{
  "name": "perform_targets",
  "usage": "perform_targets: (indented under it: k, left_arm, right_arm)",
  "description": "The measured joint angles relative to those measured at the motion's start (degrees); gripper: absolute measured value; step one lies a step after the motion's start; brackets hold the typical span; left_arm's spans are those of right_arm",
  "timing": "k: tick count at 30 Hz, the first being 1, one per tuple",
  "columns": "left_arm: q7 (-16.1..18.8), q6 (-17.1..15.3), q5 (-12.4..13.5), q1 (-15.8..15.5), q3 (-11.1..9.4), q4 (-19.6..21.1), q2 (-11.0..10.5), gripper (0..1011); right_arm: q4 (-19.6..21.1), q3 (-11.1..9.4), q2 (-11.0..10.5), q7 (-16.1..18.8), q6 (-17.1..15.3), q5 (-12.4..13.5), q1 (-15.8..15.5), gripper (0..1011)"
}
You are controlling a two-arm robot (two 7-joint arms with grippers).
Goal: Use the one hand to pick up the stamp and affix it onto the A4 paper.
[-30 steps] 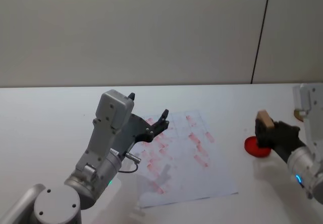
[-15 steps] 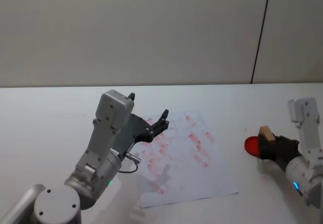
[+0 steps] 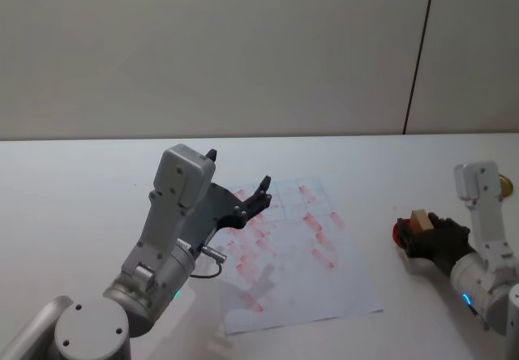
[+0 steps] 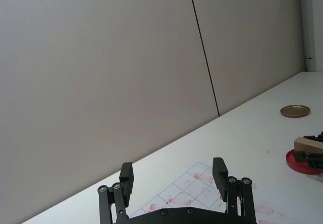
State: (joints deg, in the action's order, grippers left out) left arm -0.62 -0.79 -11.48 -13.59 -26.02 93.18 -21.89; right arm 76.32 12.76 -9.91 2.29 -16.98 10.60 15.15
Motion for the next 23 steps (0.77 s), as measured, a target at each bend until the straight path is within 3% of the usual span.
perform_targets:
  k: [15,23]
  left_arm:
    - [0.0,0.0,0.0,0.0,0.0,0.0,0.0,993]
    - [0.0,0.0,0.0,0.0,0.0,0.0,0.0,993]
  right_arm:
    - [6.38,-0.8,-1.78,0.73,6.52,0.59,-3.86,982]
    - [11.63,-2.01,-4.11,0.99,11.92,1.2,-7.64,1001]
